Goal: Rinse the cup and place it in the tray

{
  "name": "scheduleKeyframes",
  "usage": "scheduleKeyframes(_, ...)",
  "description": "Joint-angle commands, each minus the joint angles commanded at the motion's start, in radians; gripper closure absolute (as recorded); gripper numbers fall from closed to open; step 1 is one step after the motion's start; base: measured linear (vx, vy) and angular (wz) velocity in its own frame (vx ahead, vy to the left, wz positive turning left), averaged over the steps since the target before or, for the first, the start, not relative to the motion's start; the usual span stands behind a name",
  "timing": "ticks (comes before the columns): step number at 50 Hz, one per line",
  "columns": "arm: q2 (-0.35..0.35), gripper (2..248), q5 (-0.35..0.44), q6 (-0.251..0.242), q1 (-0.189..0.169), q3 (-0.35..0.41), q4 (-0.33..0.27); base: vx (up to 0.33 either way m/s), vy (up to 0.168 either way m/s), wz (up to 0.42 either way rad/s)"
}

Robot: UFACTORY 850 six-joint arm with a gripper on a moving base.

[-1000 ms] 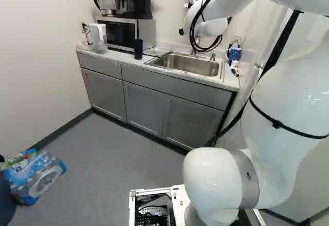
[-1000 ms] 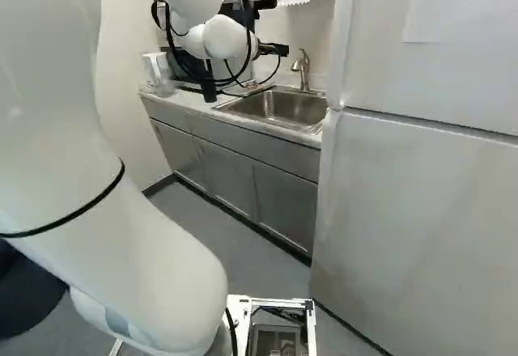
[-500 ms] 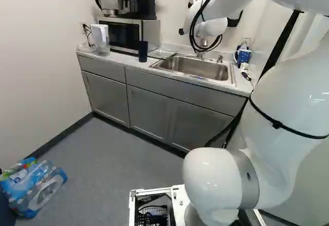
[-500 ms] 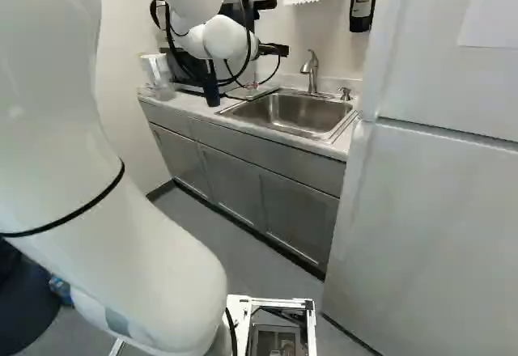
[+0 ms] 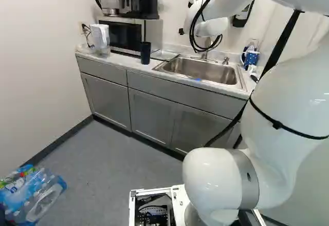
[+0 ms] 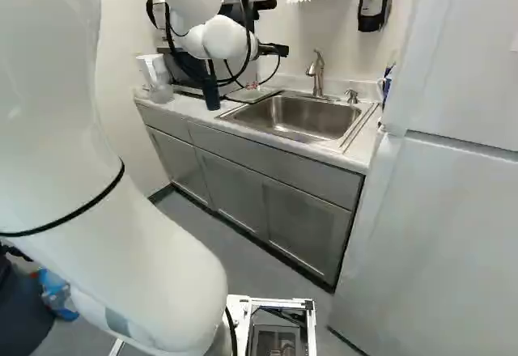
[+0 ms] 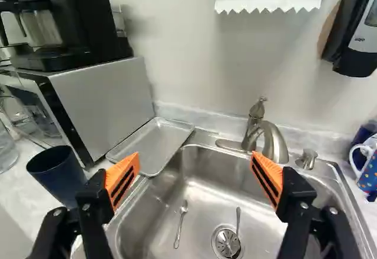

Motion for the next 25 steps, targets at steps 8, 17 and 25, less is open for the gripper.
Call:
scheduleKeyframes(8, 0.000, 3, 0.000, 0.000, 0.000, 0.000, 0.000, 0.102, 0.042, -0.014)
scheduleKeyframes(17, 0.000, 3, 0.000, 0.000, 0.000, 0.000, 0.000, 0.106, 0.041, -0.012)
scheduleKeyframes(25, 0.000, 3, 0.000, 0.000, 0.000, 0.000, 0.000, 0.103, 0.040, -0.008)
